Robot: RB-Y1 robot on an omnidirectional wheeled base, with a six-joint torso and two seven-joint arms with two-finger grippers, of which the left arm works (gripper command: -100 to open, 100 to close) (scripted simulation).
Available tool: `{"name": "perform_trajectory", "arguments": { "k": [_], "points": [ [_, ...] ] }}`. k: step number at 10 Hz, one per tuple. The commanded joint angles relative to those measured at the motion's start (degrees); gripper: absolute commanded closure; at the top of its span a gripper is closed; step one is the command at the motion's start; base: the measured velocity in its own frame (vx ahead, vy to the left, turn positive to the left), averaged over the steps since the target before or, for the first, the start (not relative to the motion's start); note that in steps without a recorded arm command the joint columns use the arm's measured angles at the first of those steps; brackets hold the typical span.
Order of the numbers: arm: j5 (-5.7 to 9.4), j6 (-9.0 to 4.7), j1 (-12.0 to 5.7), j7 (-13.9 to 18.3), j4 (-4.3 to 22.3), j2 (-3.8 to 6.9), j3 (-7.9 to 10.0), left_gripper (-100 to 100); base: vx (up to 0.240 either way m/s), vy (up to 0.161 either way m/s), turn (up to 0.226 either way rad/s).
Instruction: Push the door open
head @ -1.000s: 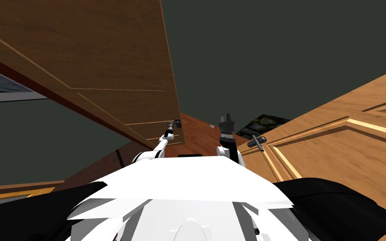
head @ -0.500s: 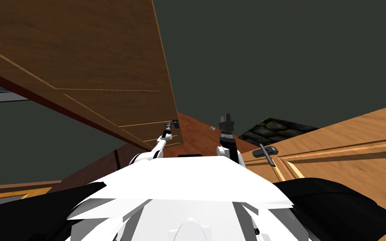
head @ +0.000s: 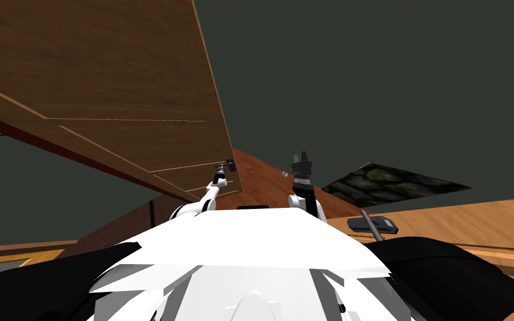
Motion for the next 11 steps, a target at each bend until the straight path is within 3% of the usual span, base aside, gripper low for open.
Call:
{"name": "perform_trajectory", "arguments": {
  "k": [1,8,11],
  "points": [
    [0.32,0.15,0.23,-0.2,-0.6,0.65,0.98,100,0.176,-0.096,0.061],
    [1.34,0.03,0.57,-1.3,-0.3,1.88,4.2,100,0.165,-0.092,0.06],
    [1.76,-0.05,1.04,-1.7,0.0,2.75,5.59,100,0.122,-0.03,0.054]
  ]
}}
